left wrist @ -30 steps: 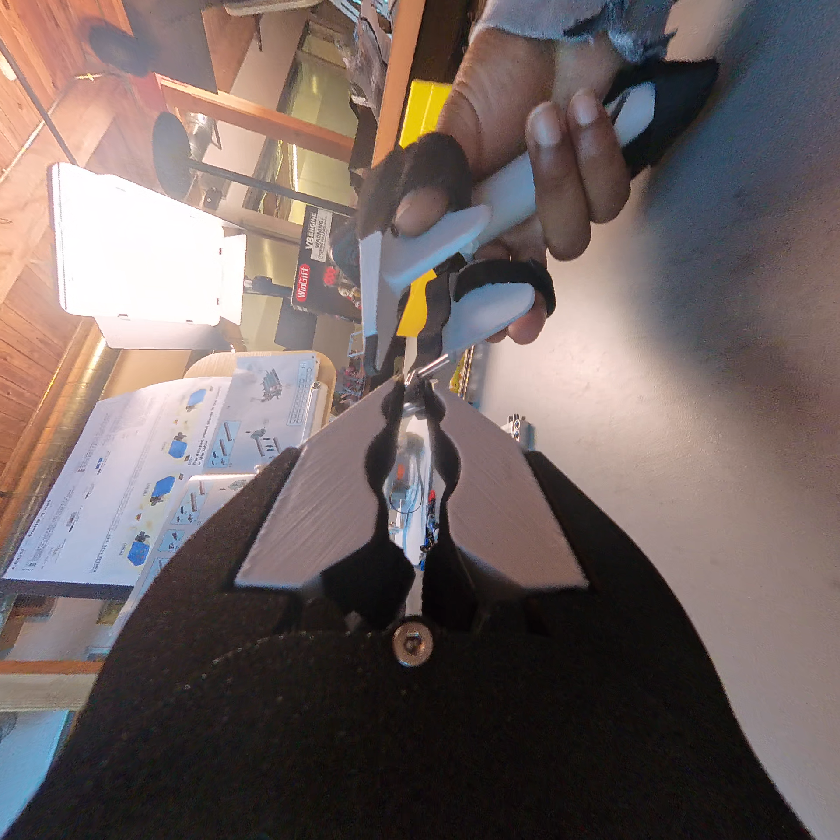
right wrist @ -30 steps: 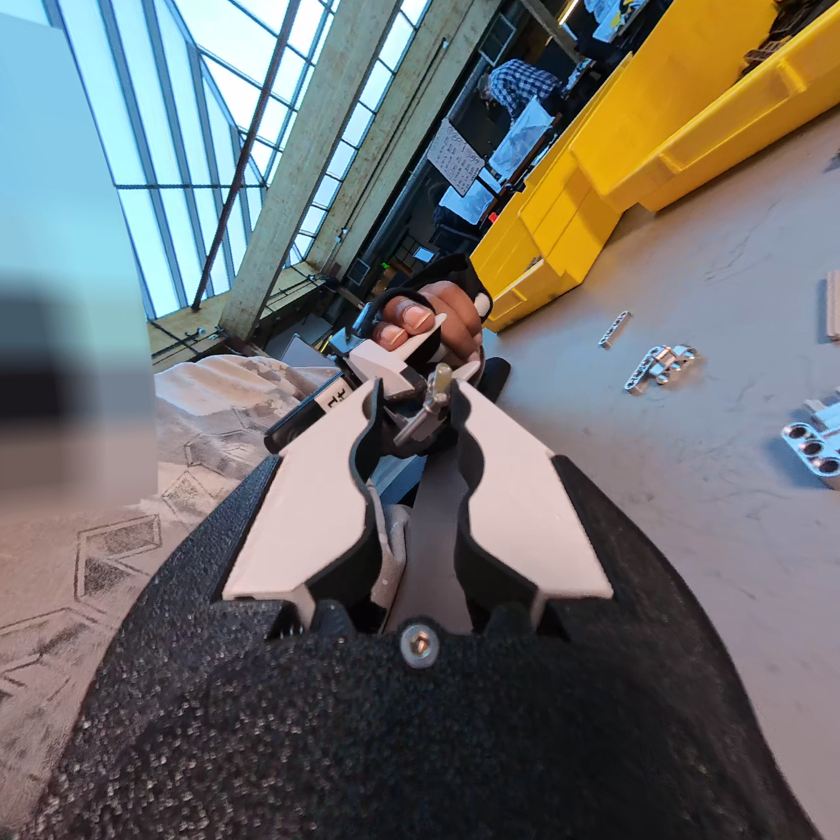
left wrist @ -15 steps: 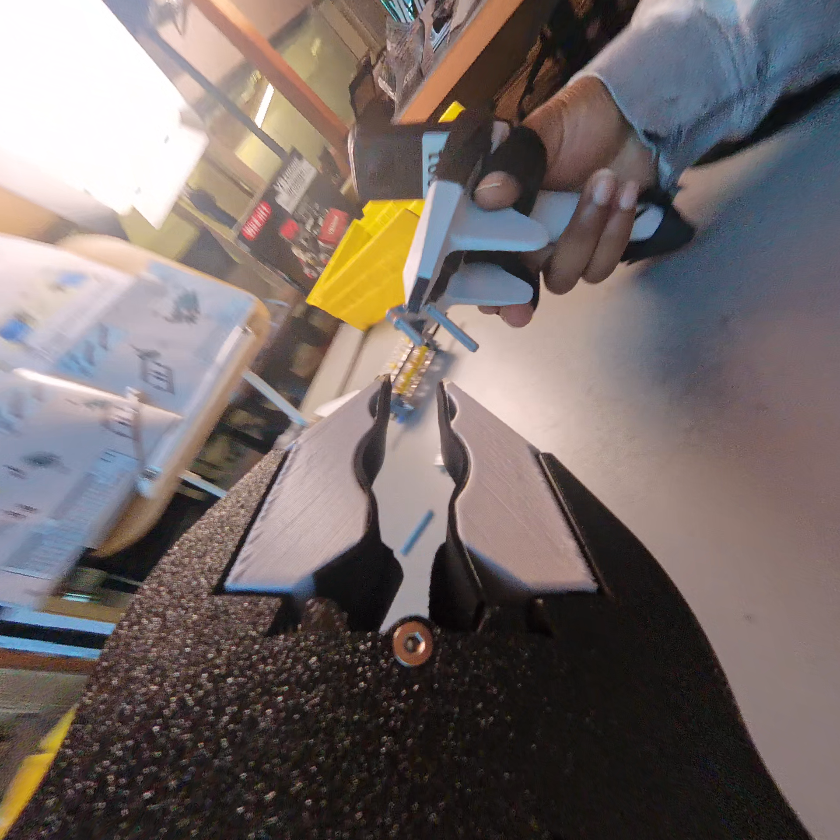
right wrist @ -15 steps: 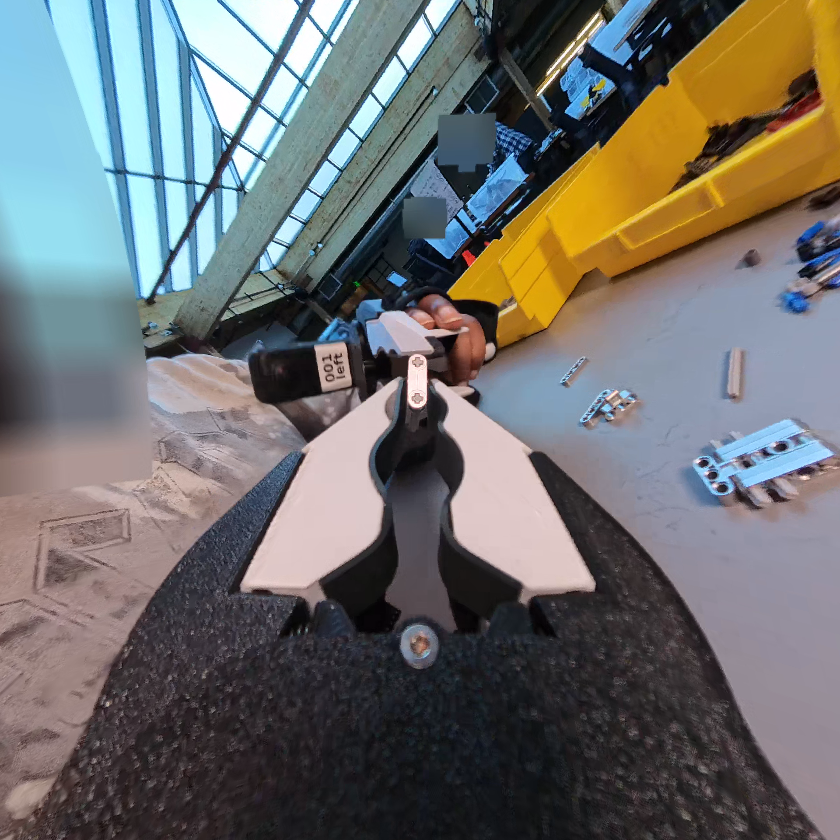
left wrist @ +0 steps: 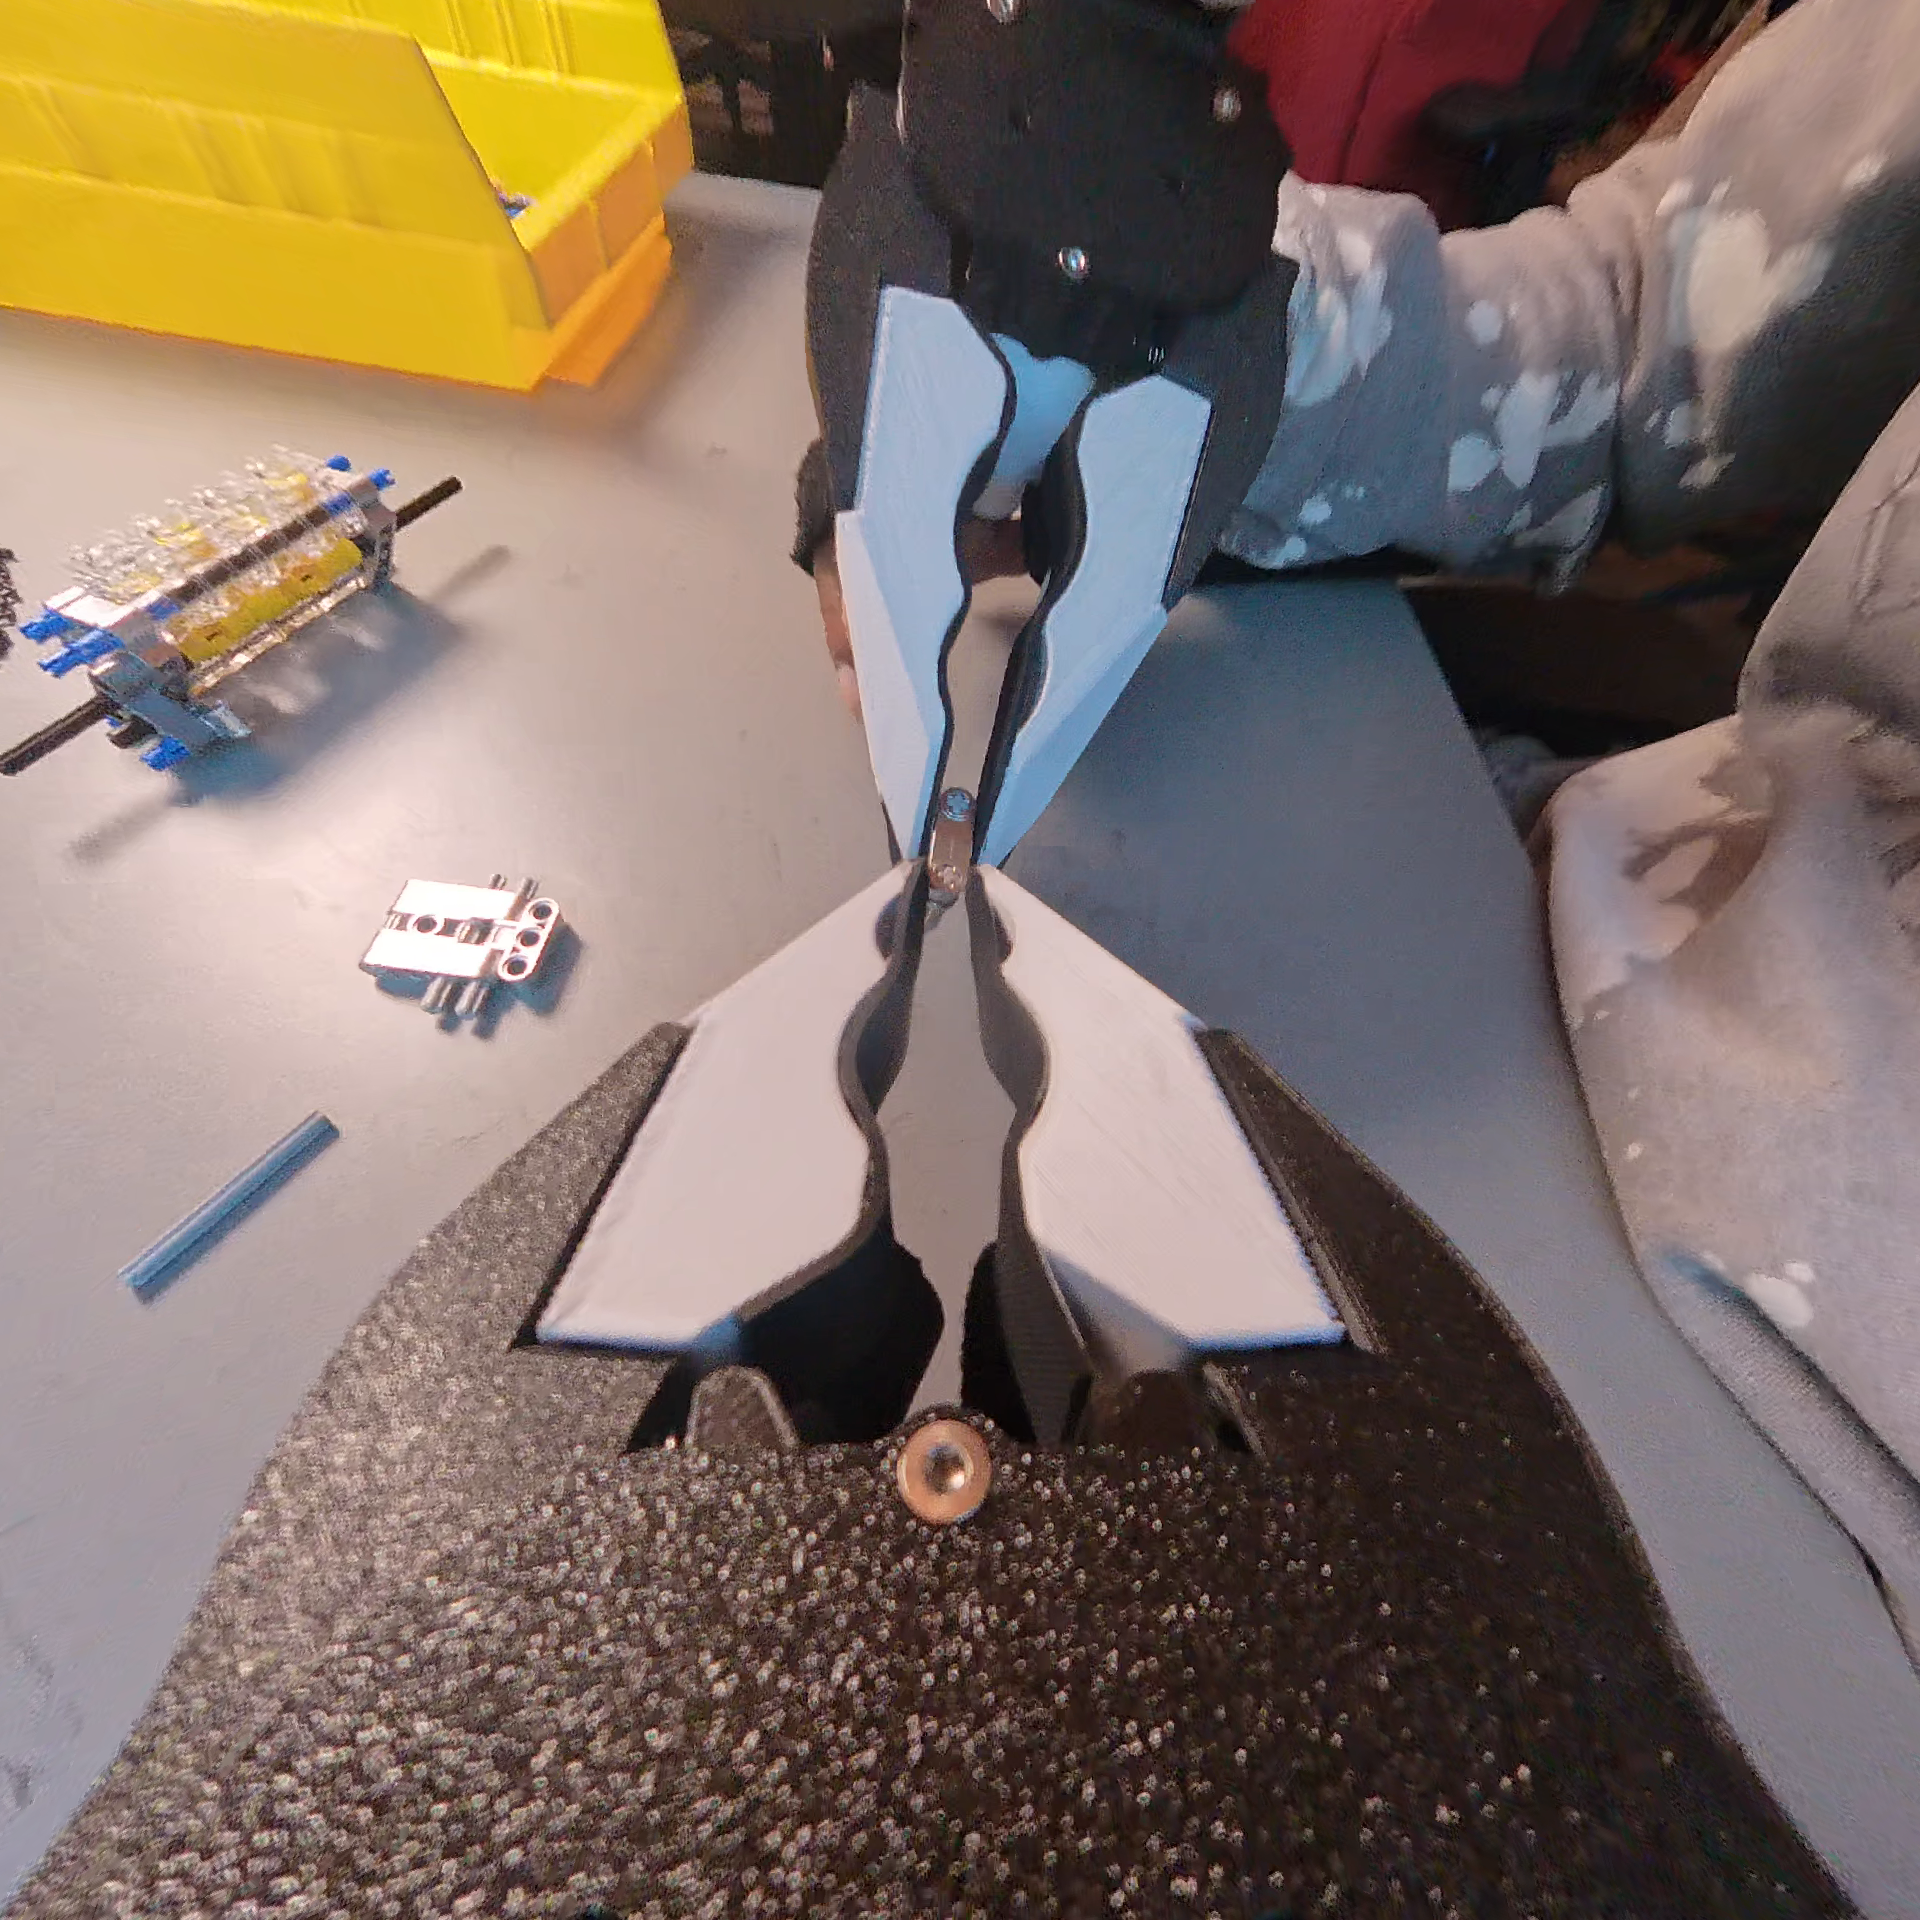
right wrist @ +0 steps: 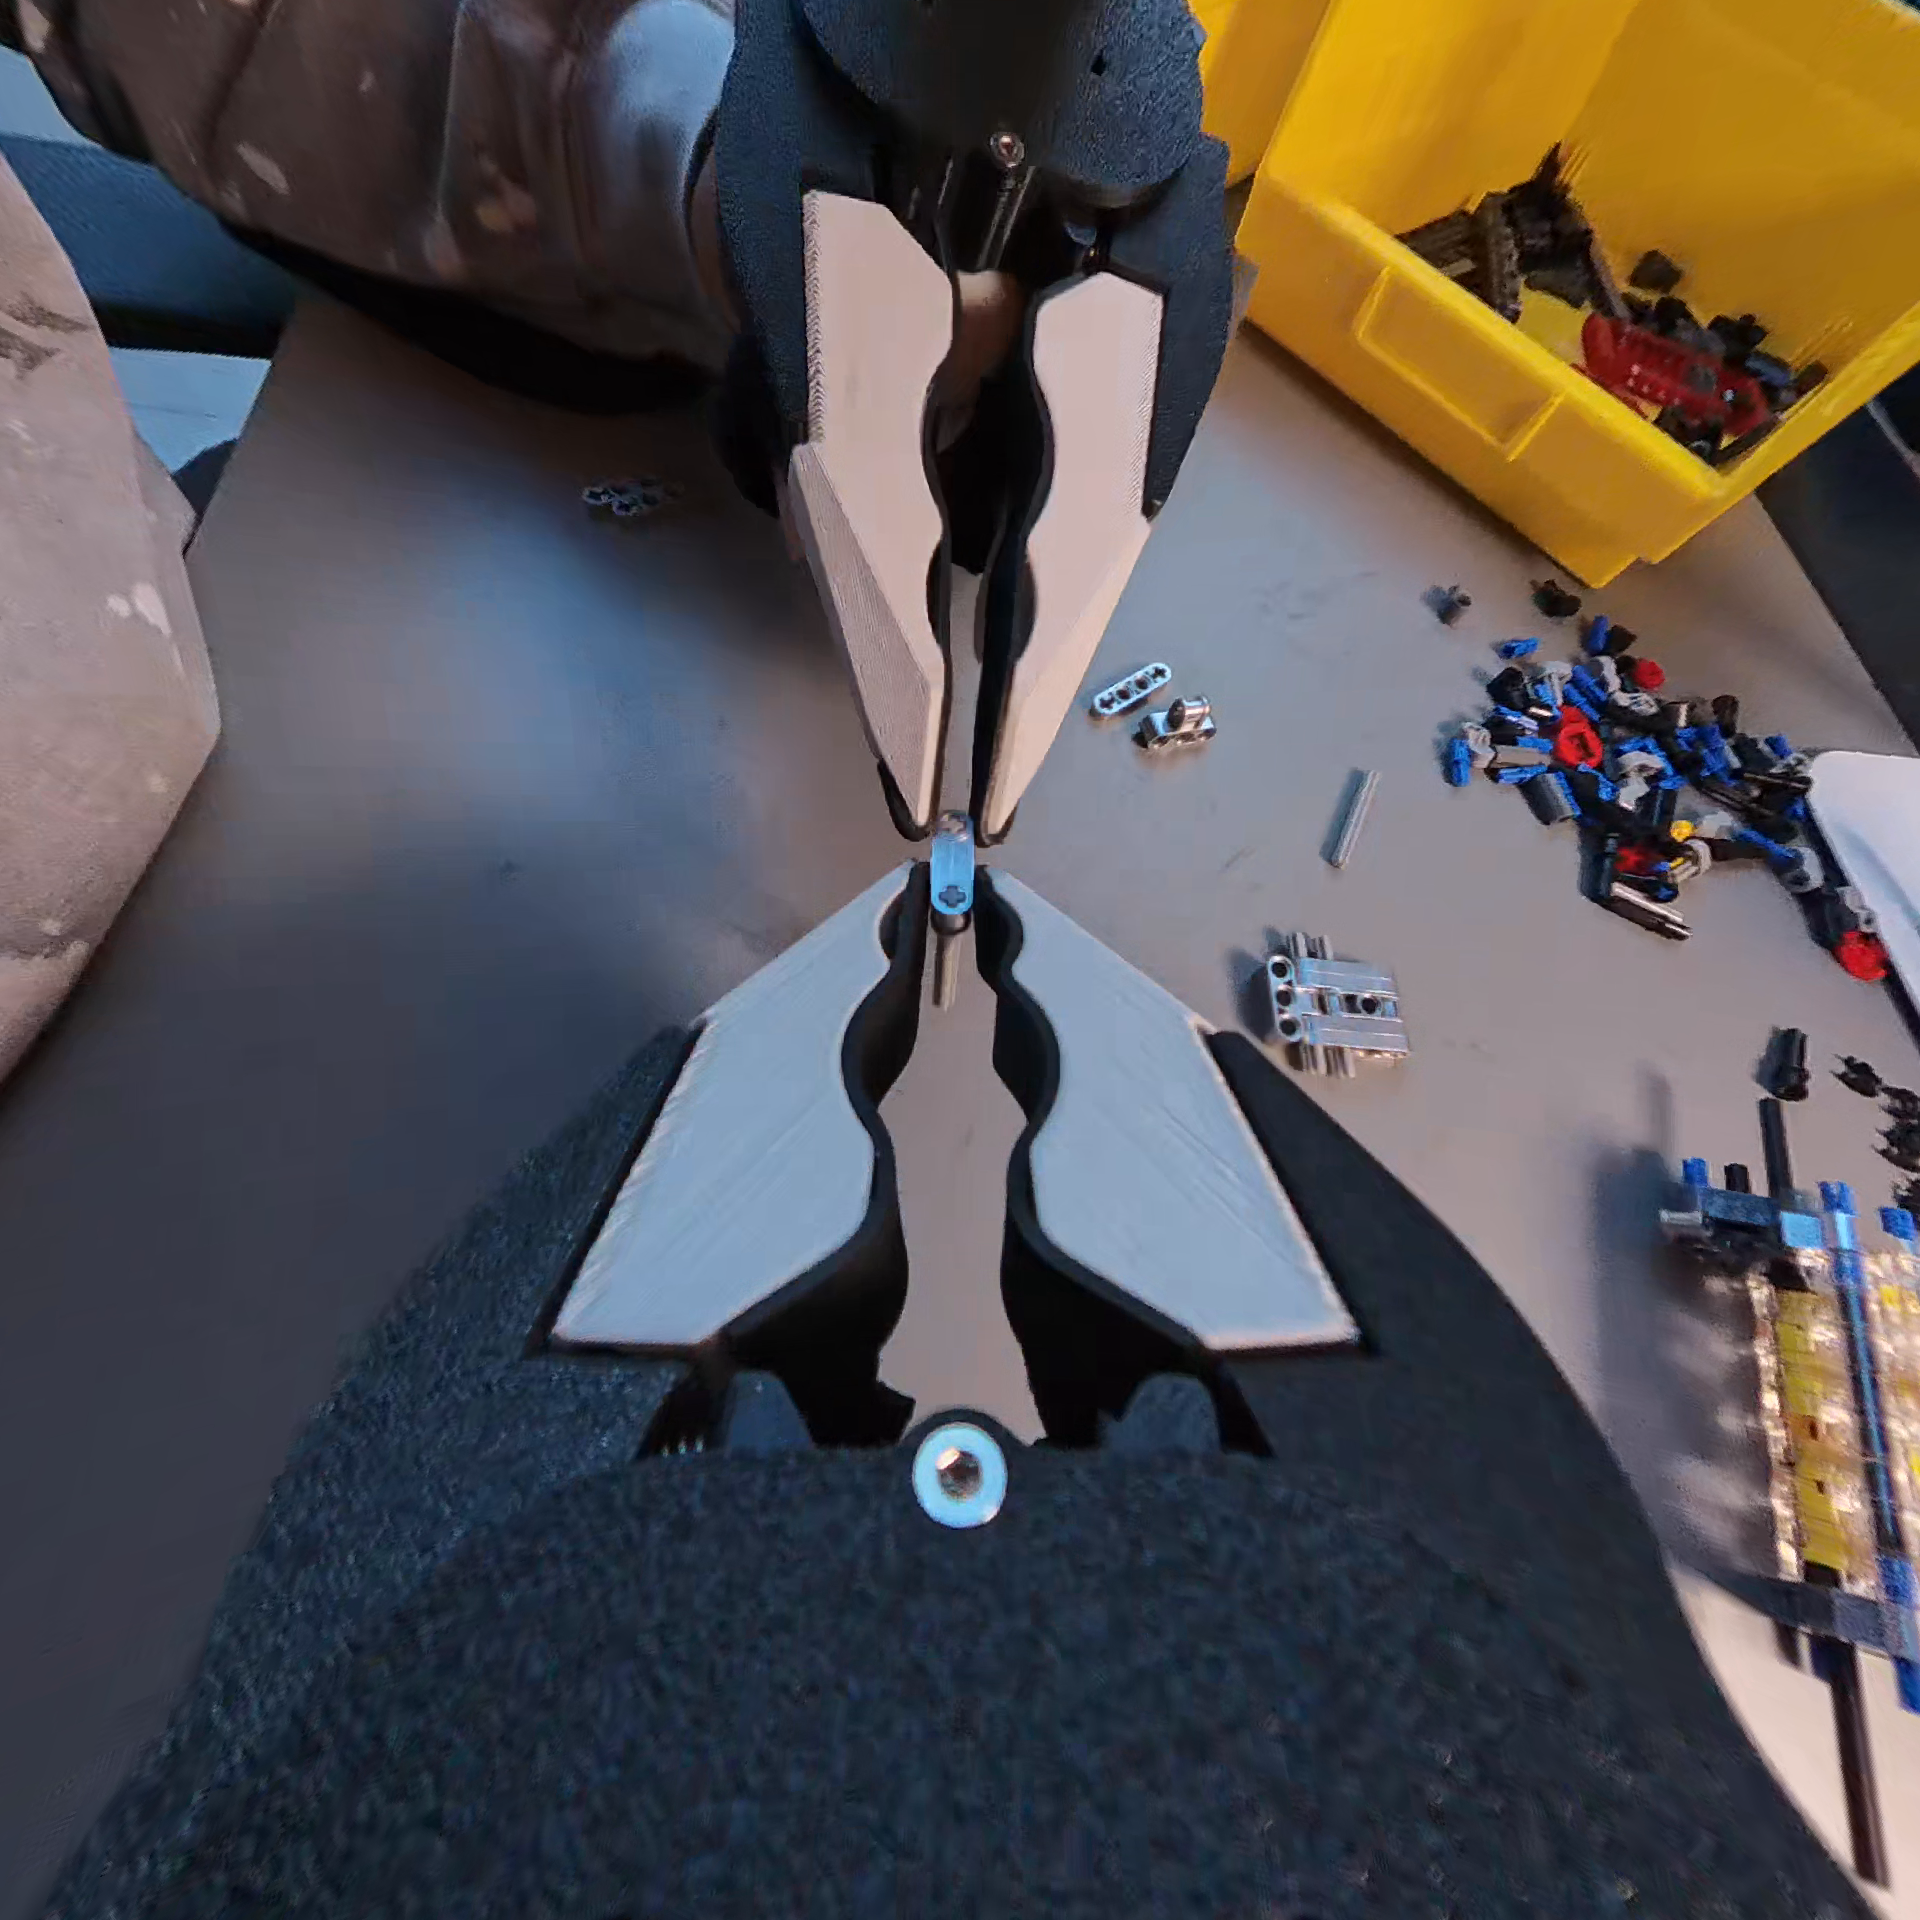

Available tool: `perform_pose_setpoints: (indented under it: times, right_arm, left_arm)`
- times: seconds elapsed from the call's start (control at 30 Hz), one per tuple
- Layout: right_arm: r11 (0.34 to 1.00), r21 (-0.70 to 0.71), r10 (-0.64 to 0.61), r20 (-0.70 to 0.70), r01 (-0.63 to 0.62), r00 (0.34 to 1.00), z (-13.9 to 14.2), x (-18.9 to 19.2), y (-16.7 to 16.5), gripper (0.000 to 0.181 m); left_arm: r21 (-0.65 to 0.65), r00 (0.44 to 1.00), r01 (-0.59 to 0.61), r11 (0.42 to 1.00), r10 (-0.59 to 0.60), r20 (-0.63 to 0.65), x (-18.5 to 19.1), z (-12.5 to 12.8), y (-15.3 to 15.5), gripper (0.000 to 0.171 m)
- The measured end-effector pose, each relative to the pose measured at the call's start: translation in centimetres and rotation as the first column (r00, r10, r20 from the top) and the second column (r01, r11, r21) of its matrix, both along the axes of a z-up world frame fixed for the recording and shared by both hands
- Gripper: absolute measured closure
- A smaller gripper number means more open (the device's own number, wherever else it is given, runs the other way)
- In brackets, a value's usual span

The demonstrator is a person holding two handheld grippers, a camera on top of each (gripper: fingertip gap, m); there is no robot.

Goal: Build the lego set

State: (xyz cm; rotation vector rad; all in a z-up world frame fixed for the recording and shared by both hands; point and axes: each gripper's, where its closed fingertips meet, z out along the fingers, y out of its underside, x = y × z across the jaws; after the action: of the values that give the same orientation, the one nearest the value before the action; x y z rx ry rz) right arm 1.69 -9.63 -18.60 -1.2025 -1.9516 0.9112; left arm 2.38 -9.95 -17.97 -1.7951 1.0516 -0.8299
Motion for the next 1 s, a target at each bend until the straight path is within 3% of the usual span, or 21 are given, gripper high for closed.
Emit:
perform_pose_setpoints:
  times: [0.4,0.63,0.9,1.0]
  right_arm:
    - [0.999,-0.036,0.012,0.109,-0.008,0.994,-2.8,0.4,-0.2,0.174]
    - [1.0,-0.011,0.024,0.066,-0.024,0.998,-2.1,0.2,-0.3,0.175]
    - [0.999,-0.047,0.011,0.091,-0.006,0.996,-2.0,0.6,0.1,0.177]
    - [1.0,-0.009,-0.004,0.12,0.005,0.993,-2.9,0.7,0.5,0.181]
  left_arm:
    - [-0.05,0.986,0.019,0.999,-0.027,-0.167,-0.1,-2.9,-0.4,0.166]
    - [-0.098,0.978,0.025,0.995,-0.044,-0.206,-0.5,-3.6,-0.7,0.166]
    - [-0.076,0.994,0.006,0.997,-0.015,-0.11,-0.3,-1.9,-0.2,0.167]
    - [-0.061,0.991,0.004,0.998,-0.012,-0.135,-0.2,-2.3,-0.1,0.166]
